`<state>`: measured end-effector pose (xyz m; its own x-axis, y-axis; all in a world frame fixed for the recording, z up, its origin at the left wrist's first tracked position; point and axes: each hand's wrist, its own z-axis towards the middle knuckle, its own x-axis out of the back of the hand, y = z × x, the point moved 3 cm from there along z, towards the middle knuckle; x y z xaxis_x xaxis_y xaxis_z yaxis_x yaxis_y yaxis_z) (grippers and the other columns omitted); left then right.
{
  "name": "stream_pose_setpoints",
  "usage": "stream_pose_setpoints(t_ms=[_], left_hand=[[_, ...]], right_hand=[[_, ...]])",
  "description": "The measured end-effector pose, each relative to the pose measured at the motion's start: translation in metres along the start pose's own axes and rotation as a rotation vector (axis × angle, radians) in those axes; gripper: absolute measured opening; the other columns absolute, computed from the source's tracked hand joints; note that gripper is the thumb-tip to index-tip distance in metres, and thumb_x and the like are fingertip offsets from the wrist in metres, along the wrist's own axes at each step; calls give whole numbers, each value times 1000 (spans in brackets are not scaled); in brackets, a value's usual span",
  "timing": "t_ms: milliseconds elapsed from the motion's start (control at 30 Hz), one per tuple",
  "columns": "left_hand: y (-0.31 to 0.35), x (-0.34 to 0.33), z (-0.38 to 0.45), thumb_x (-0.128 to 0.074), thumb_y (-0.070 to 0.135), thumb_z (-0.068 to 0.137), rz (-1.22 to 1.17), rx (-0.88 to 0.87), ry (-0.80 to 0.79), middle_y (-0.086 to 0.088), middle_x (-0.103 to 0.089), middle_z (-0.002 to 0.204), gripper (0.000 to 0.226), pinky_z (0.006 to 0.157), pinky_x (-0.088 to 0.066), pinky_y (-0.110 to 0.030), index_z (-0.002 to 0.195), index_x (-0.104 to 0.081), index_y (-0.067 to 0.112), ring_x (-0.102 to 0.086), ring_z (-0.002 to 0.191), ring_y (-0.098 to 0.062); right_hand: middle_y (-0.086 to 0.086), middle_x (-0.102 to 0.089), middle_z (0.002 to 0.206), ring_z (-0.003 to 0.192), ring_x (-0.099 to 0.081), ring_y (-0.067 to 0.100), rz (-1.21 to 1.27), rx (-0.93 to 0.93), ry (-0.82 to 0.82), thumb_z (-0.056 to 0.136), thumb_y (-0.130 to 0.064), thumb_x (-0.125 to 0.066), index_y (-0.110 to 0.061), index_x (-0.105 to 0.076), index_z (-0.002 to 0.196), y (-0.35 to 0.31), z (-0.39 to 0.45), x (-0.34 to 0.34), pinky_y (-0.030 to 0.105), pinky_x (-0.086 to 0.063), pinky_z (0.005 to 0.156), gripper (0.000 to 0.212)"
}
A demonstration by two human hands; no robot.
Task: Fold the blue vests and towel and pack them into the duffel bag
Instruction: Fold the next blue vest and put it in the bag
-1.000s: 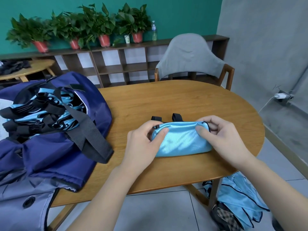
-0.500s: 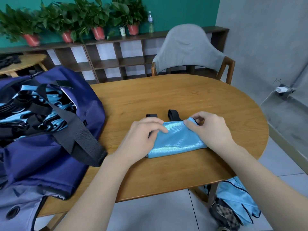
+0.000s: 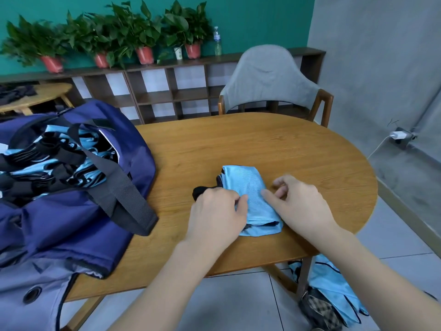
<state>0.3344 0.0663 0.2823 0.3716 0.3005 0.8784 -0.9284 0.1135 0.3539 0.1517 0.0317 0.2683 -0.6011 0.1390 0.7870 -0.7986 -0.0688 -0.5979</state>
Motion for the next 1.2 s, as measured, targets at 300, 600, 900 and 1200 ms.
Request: stream_pose_setpoints(t_ms=[300, 600, 900, 1200], left_hand=[[11, -10, -28, -71, 45, 87, -291, 61, 34, 8, -62, 82, 30, 71, -46, -18, 109, -74, 25, -59, 74, -8], [-12, 9, -8, -79, 46, 77, -385, -21, 269, 16, -47, 123, 26, 101, -28, -31, 102, -72, 46, -43, 120, -9], [-38, 12, 10, -75, 10, 89, -939, 72, -425, 9, -76, 108, 16, 98, -47, -28, 99, -82, 21, -68, 108, -9], [-50, 36, -12, -61, 9, 98, -823, 88, 57, 13, -70, 114, 30, 82, -44, -9, 99, -79, 34, -63, 98, 1]], right_hand=[[-12, -62, 92, 88, -61, 10, 122, -130, -159, 79, -41, -82, -21, -66, 114, -3, -3, 0, 21, -44, 69, 44], [4, -76, 101, 80, -73, 14, 624, -4, -313, 83, -4, -78, -20, -74, 104, -3, 0, 7, 29, -60, 76, 26], [11, -74, 113, 95, -73, 29, 858, 42, -491, 75, -13, -81, -22, -77, 105, 2, 7, 18, 41, -58, 88, 32], [17, -62, 119, 108, -65, 33, 946, 41, -173, 84, -5, -78, -19, -60, 103, -20, -10, -7, 48, -57, 91, 29]])
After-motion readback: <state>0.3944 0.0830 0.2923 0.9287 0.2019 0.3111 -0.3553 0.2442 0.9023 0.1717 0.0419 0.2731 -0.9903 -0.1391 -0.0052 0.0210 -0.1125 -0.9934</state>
